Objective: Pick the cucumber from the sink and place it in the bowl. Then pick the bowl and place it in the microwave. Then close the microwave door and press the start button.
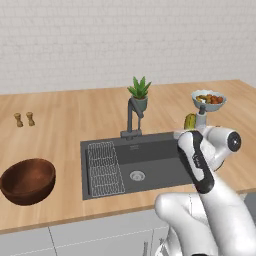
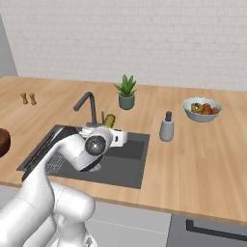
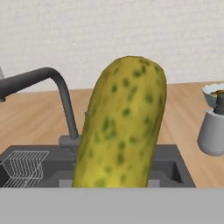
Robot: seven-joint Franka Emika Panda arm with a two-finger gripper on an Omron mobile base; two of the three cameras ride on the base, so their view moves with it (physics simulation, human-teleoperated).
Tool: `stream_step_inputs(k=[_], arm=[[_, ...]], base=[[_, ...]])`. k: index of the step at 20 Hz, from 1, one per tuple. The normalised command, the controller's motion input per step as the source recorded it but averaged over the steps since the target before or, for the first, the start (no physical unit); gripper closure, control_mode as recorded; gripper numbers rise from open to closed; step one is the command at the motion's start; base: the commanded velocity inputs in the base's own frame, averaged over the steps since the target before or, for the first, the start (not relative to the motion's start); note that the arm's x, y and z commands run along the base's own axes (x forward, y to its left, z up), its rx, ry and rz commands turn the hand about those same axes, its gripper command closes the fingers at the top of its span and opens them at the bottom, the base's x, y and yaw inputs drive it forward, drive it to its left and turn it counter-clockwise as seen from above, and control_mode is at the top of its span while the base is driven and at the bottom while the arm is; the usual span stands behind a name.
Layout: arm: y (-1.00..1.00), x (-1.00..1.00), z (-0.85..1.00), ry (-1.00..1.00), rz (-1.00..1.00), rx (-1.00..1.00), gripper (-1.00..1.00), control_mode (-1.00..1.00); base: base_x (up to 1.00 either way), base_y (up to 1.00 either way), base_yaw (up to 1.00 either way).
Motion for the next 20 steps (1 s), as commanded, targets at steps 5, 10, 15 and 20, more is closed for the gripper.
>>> stream_step_inputs(k=[5, 10, 15, 20], arm=[[0.0, -1.0, 1.0, 0.05, 0.01, 0.0, 1.0, -1.0], [0.57, -0.94, 1.0, 0.26, 0.13, 0.0, 1.0, -1.0], [0.9, -0.82, 0.6, 0.19, 0.17, -0.05, 1.0, -1.0], [1.0, -0.55, 0.08, 0.14, 0.21, -0.07, 1.0, -1.0]], base=[[0.0, 0.0, 0.0], [0.0, 0.0, 0.0], [0.0, 0.0, 0.0], [0.0, 0.0, 0.0]])
